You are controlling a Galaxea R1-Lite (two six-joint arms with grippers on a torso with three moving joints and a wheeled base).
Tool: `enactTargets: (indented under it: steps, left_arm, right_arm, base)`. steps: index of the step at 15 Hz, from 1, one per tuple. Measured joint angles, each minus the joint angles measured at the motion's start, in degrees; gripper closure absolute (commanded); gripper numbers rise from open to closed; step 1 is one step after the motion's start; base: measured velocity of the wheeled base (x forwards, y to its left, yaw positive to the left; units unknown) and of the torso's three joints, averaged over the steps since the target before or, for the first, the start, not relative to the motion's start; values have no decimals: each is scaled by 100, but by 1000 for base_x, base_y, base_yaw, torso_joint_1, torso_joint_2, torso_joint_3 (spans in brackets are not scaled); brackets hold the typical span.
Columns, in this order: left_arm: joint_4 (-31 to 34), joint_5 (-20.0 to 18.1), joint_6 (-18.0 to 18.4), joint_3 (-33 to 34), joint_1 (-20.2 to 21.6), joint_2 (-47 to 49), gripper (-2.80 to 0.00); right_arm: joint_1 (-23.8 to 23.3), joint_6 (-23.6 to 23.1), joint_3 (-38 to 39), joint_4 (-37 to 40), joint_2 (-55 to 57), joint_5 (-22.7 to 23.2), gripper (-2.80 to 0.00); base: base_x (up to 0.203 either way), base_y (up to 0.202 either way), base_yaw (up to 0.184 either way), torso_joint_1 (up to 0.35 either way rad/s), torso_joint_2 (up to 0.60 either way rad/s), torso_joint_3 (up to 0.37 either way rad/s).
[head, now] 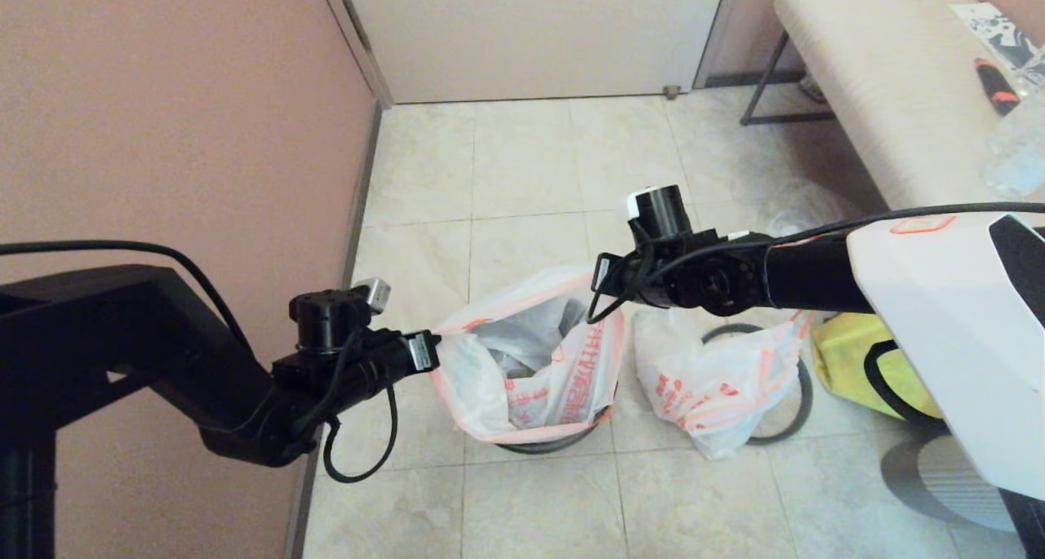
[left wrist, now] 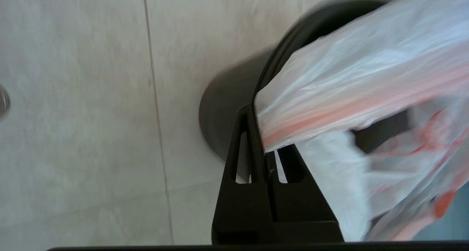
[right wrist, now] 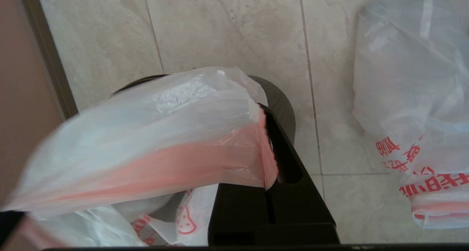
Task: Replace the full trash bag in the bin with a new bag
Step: Put the new garbage bag on the trash can
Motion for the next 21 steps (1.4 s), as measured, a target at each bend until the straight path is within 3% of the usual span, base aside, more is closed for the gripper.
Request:
enactTargets:
  steps: [3,4,9,13,16,21]
  left_arm:
    - [-40,52,-13,-57,2,128,0]
    - [-39,68,-22,-168,6,171,-280]
    - [-39,160,-33,-115,17,44,-280]
    - [380,158,-39,460,-44,-749,-280]
    - [1576,140,-460,923,-271,-1280,-280]
    - [1681,278,-1077,949,-751,-1056,-280]
  right_arm:
    - [7,-204,-233,31,78,38,0]
    - [16,-307,-251,-29,103,35,-280]
    - [71,-358,-263,58,78,40,-280]
    - [332,-364,-260,941,-24,46,-280]
    - [414,-364,-248,1241,-30,11,-280]
    - [490,-169,-94,1249,-173,-1,-280]
  base:
    - [0,0,0,0,0,0]
    - [0,0,0,0,0,0]
    - [0,0,0,0,0,0]
    - [0,0,0,0,0,0]
    - [0,0,0,0,0,0]
    - [0,0,0,0,0,0]
